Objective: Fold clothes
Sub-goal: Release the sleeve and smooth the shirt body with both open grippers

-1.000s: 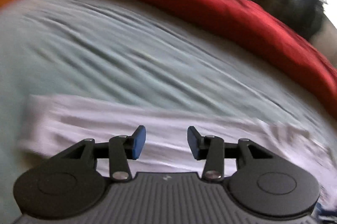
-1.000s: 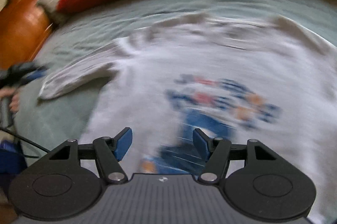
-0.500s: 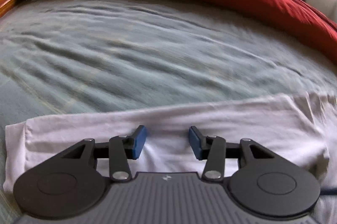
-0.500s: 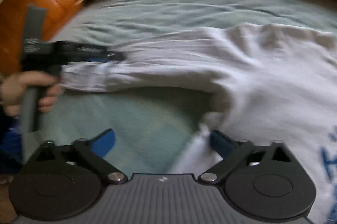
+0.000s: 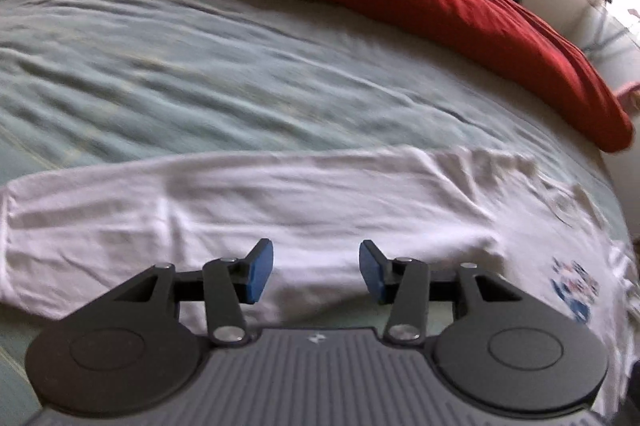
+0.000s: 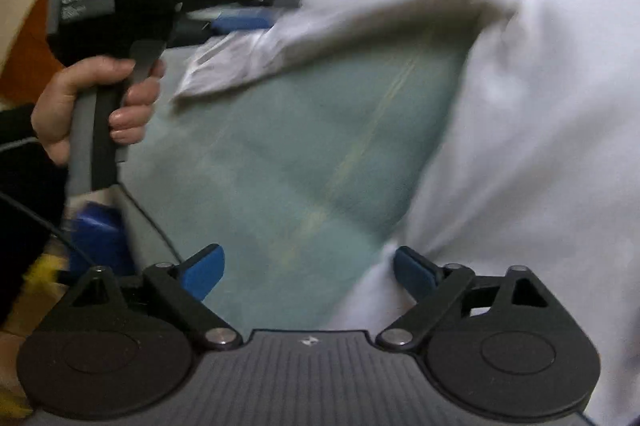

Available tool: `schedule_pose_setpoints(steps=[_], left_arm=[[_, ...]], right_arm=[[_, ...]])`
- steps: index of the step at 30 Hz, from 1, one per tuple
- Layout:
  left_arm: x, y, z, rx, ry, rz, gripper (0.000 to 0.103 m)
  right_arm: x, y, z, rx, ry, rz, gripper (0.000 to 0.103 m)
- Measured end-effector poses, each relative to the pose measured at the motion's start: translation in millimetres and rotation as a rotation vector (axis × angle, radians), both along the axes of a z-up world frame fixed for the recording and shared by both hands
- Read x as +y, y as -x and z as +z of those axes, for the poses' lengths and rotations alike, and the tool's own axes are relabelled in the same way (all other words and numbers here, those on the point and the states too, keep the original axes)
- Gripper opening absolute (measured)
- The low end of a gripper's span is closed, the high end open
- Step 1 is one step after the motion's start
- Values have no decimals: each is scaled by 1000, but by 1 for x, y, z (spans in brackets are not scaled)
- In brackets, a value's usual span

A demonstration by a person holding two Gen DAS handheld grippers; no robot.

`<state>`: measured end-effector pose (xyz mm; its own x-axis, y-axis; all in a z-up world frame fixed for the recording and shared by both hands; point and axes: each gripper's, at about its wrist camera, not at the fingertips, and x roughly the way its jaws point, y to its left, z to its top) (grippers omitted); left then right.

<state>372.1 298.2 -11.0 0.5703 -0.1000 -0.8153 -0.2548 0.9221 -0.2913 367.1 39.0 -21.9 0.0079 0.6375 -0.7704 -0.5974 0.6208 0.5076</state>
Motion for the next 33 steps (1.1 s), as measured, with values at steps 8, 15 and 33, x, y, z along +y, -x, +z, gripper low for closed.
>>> schedule_pose_setpoints(steps=[8,15,33], left_arm=[[-67,17,14,-52,104,-191,45],[-153,35,-2,-39,160,-371,42],[-230,153,-17,228,-16,-407,43]], right_arm=[[-38,16,-1,-26,59,-5,100],[-116,23,2,-228,270,-59,100],[-242,84,-29,-351,365,-21,103]])
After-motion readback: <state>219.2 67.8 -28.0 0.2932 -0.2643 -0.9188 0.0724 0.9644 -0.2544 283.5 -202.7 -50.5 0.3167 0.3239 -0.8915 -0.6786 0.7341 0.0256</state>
